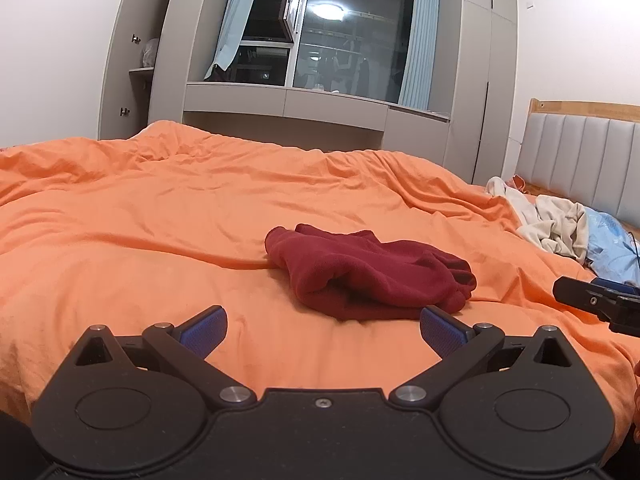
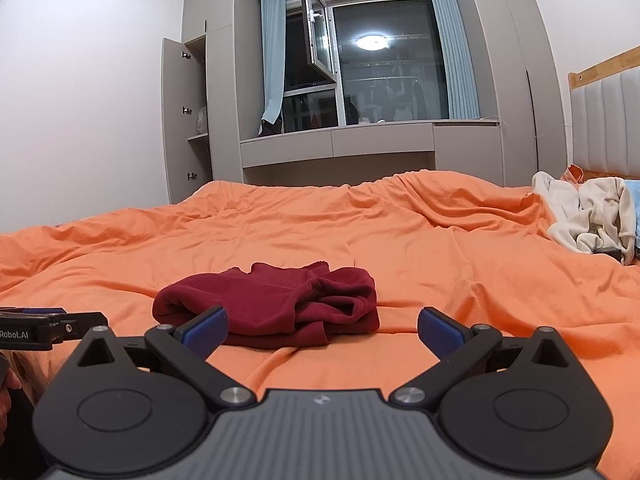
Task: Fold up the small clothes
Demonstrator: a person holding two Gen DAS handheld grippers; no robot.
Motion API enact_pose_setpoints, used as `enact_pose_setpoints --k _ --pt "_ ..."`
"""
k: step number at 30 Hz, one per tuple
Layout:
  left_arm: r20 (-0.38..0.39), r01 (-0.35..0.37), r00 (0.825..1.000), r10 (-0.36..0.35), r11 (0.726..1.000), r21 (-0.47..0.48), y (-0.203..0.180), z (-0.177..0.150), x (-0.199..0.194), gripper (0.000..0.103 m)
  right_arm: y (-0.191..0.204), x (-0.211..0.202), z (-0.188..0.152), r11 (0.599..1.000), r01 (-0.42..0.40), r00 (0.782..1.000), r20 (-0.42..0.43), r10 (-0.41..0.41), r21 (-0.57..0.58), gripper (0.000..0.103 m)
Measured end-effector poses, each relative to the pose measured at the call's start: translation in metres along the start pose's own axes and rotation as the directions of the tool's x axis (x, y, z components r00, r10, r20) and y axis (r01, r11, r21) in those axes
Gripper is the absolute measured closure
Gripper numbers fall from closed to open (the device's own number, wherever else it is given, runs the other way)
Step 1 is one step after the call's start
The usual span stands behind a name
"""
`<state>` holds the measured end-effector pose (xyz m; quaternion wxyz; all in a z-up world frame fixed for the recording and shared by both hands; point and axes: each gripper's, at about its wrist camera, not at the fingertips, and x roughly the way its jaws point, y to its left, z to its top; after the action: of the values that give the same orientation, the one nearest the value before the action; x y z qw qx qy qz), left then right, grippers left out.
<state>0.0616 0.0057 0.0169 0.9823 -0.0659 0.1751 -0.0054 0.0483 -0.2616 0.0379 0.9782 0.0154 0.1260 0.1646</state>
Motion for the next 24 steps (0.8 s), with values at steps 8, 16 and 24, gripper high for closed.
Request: enact_pose_setpoints --k 8,16,24 --pt "0.000 0.000 1.000 0.000 1.000 0.001 0.0004 0.0000 0.0001 0.001 0.0004 0.0017 -0.0001 1.000 0.002 1.000 -0.007 -0.002 -0.001 0.000" --pt "-0.001 0.000 1.000 0.000 1.000 0.002 0.0003 -0.0001 0.0002 0.001 -0.0004 0.0034 -0.0007 1.000 0.005 1.000 -0.010 -0.005 0.002 0.000" --pt "-0.001 0.000 1.000 0.000 1.000 0.001 -0.0006 0.0003 0.0001 0.001 -0.0018 0.0034 -0.0023 1.000 0.007 1.000 -0.016 -0.007 0.000 0.000"
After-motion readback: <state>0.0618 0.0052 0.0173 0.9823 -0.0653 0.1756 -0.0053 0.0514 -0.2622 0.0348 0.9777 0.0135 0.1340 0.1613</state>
